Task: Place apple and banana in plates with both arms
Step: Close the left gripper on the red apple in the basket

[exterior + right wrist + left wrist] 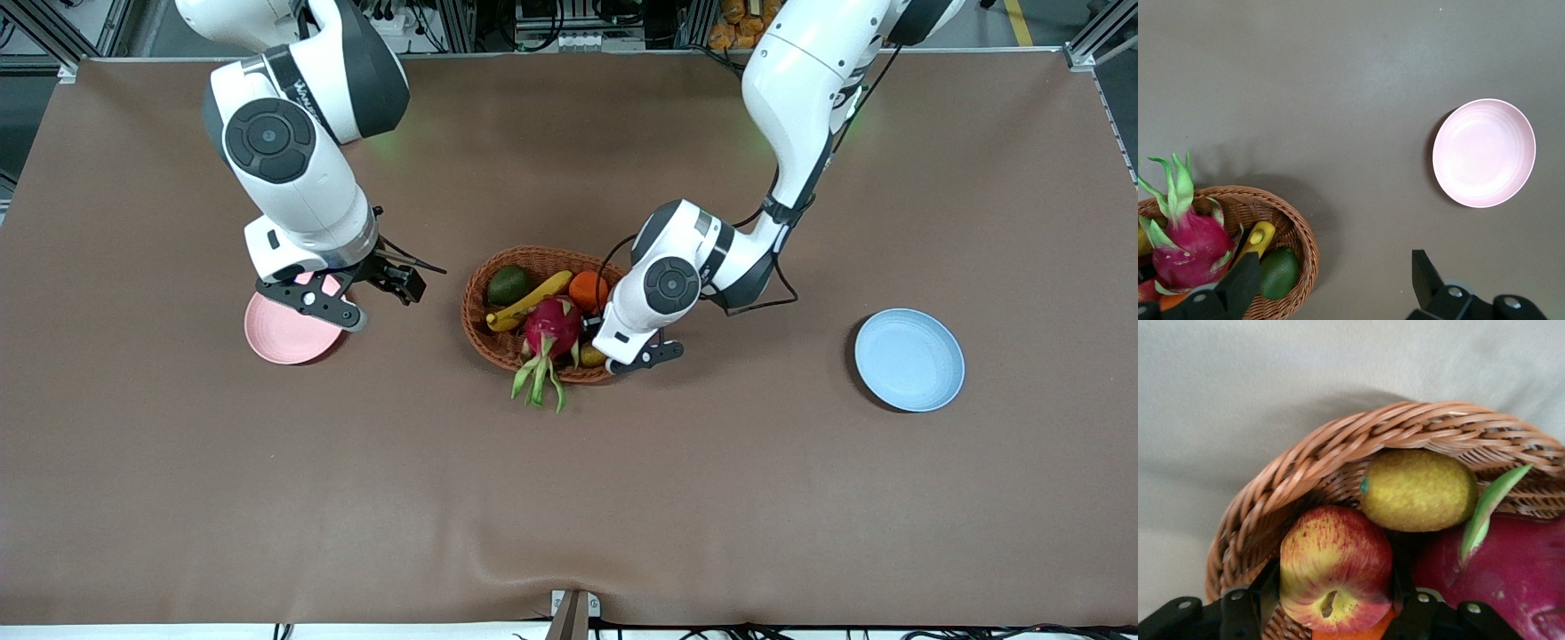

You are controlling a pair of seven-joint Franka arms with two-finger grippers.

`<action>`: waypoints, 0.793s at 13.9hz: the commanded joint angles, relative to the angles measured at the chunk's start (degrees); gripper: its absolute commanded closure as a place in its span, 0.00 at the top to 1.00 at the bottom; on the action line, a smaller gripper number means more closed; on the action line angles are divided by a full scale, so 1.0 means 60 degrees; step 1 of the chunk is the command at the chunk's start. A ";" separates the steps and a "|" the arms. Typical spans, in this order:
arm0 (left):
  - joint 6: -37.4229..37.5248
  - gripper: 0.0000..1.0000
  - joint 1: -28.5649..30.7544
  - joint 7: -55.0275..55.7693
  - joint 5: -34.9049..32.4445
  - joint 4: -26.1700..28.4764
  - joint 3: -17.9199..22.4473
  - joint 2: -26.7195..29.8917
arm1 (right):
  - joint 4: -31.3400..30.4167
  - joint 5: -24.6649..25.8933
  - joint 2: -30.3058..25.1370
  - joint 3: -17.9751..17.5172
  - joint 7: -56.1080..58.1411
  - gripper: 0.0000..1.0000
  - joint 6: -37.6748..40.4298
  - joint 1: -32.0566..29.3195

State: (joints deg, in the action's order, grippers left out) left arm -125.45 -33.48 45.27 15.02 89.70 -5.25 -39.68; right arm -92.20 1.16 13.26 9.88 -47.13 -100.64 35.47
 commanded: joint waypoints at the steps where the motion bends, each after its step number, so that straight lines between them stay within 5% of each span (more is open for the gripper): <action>1: 0.0867 0.21 0.0072 0.0292 0.0163 -0.0052 0.0098 0.0752 | -0.0014 0.0027 0.0003 -0.0051 -0.0347 1.00 -0.0043 -0.0038; 7: 0.3417 0.23 0.1167 -0.0012 -0.0172 -0.0551 0.0113 0.1998 | 0.0001 0.0027 0.0367 -0.0080 -0.1427 1.00 -0.0553 0.0137; 11: 0.4457 0.26 0.2808 -0.2634 -0.0480 -0.0463 0.0113 0.2394 | 0.0001 0.0027 0.1275 -0.0080 -0.3432 1.00 -0.1593 0.0678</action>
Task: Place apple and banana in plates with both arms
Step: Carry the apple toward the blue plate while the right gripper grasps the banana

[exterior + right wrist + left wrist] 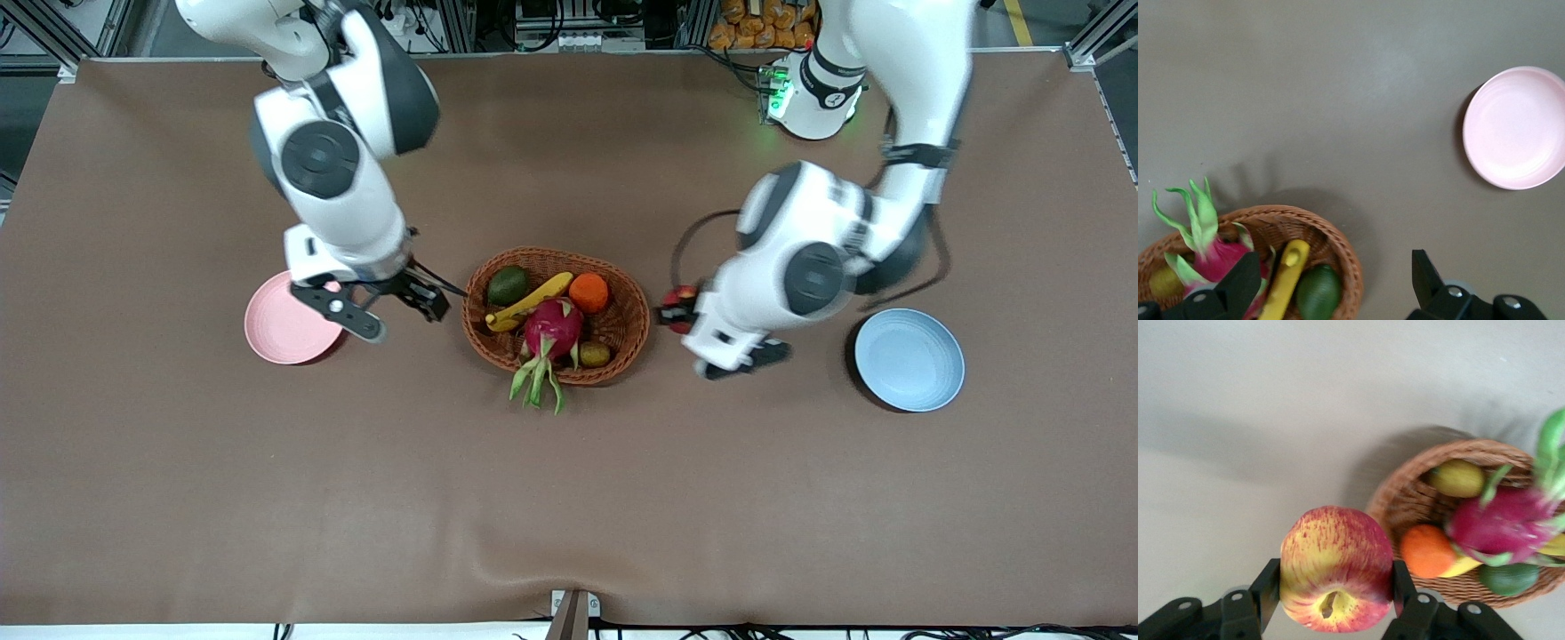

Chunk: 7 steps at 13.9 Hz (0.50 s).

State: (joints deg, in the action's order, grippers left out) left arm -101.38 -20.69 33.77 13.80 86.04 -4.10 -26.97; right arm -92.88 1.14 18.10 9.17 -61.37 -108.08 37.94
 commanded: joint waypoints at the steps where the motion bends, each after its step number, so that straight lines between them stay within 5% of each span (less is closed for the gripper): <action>1: 0.0635 0.26 0.0969 -0.1025 -0.0785 0.0148 -0.0108 0.0334 | 0.0114 0.0030 0.0688 0.0025 -0.1501 1.00 -0.0501 0.0312; 7: 0.0522 0.24 0.2083 -0.3235 -0.2402 0.1259 -0.0167 0.1066 | 0.0099 -0.1084 0.1436 0.0025 -0.1872 1.00 -0.0693 0.0342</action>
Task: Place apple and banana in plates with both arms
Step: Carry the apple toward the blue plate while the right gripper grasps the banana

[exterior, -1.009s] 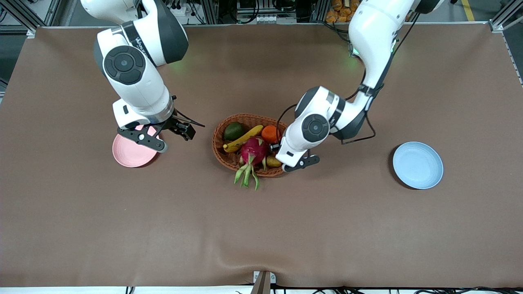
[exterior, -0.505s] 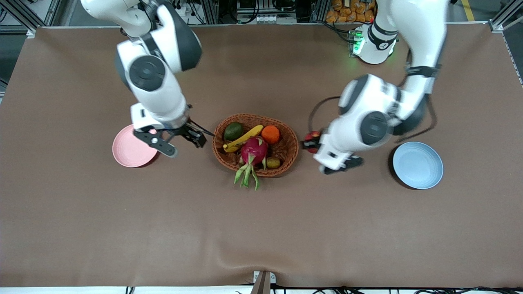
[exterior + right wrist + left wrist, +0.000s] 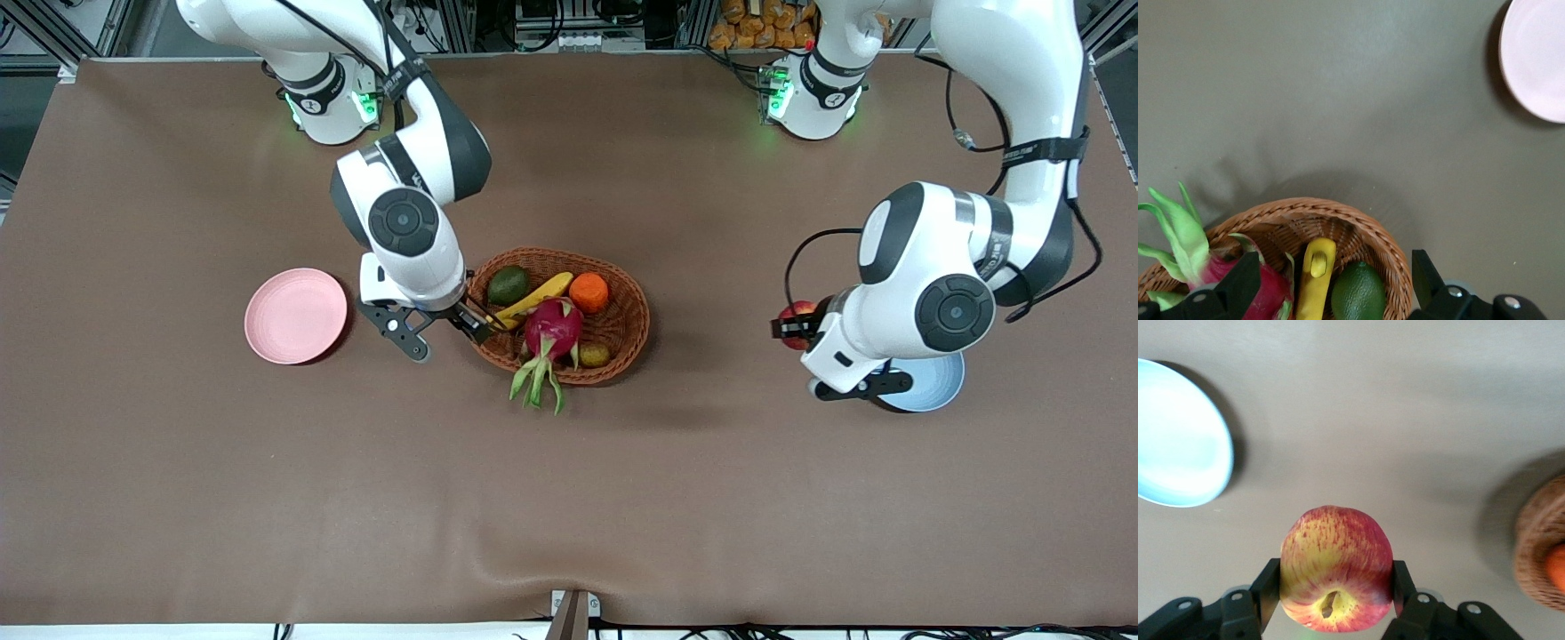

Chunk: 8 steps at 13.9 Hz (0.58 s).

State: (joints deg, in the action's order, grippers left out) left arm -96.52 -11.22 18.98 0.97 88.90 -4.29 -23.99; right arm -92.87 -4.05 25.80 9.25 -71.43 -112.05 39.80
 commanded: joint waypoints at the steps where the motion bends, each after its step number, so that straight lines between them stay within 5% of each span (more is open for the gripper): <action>1: -0.0608 0.25 0.0855 -0.1226 -0.0278 0.1132 -0.0135 0.0730 | 0.0098 -0.0262 0.0254 0.0011 -0.0194 0.99 -0.0074 0.0090; 4: -0.1853 0.26 0.1852 -0.2867 -0.0206 0.2391 -0.0164 0.1069 | -0.0033 -0.0277 0.0606 0.0026 -0.0544 0.83 -0.0527 0.0441; 8: -0.3406 0.27 0.2963 -0.4432 -0.0161 0.3478 -0.0164 0.0880 | -0.0282 -0.0219 0.0841 0.0026 -0.1014 0.73 -0.0924 0.0779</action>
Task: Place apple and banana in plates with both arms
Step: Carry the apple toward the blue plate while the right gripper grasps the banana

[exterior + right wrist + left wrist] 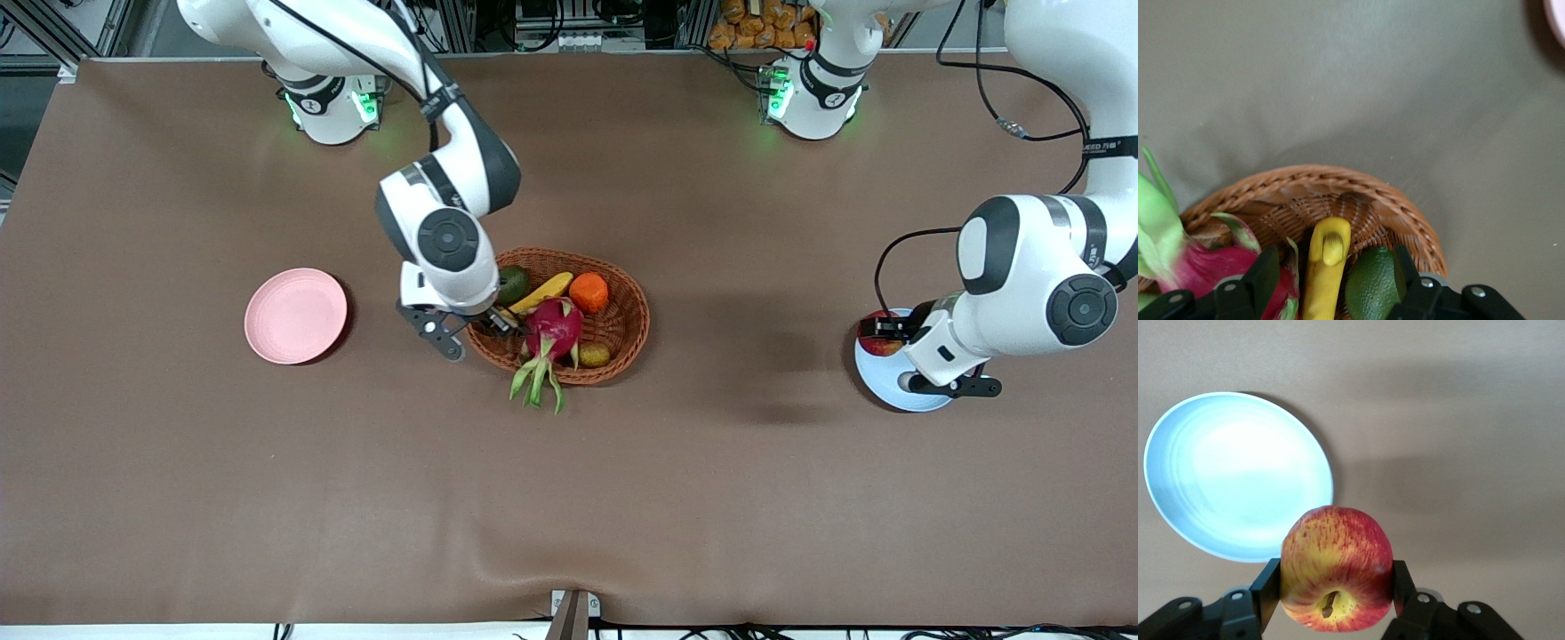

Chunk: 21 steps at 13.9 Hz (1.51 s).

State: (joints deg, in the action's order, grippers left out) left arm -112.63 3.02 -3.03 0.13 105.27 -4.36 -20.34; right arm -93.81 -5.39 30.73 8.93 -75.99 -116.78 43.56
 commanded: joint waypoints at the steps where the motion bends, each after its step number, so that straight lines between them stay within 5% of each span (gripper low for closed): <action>1: -0.0799 0.27 0.0929 -0.1234 -0.0021 0.0721 -0.0152 0.0010 | -0.0141 0.0005 0.0035 0.0093 -0.0254 0.70 -0.0137 0.0166; 6: -0.1368 0.29 0.1956 -0.2773 -0.0007 0.0692 -0.0152 -0.0606 | -0.0141 0.0078 0.0284 0.0093 -0.0254 0.68 -0.0311 0.0152; 13: -0.2337 0.37 0.1914 -0.3070 0.0330 0.0575 -0.0152 -0.1486 | -0.0126 0.0093 0.0416 0.0093 -0.0254 0.55 -0.0591 0.0078; 14: -0.2337 0.43 0.1899 -0.3070 0.0345 0.0545 -0.0152 -0.1487 | -0.0126 0.0093 0.0430 0.0093 -0.0254 0.54 -0.0591 0.0093; 16: -0.2337 1.00 0.1899 -0.3084 0.0330 0.0487 -0.0152 -0.1604 | -0.0126 0.0093 0.0430 0.0093 -0.0269 0.54 -0.0591 0.0122; 21: -0.1726 1.00 0.1796 -0.3041 0.0286 0.0005 -0.0283 -0.1152 | -0.0126 0.0093 0.0430 0.0093 -0.0342 0.45 -0.0576 0.0166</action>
State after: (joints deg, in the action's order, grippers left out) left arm -125.88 14.09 -20.74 1.19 107.36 -5.58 -28.96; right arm -94.50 -5.34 33.32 9.46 -76.96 -119.88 44.26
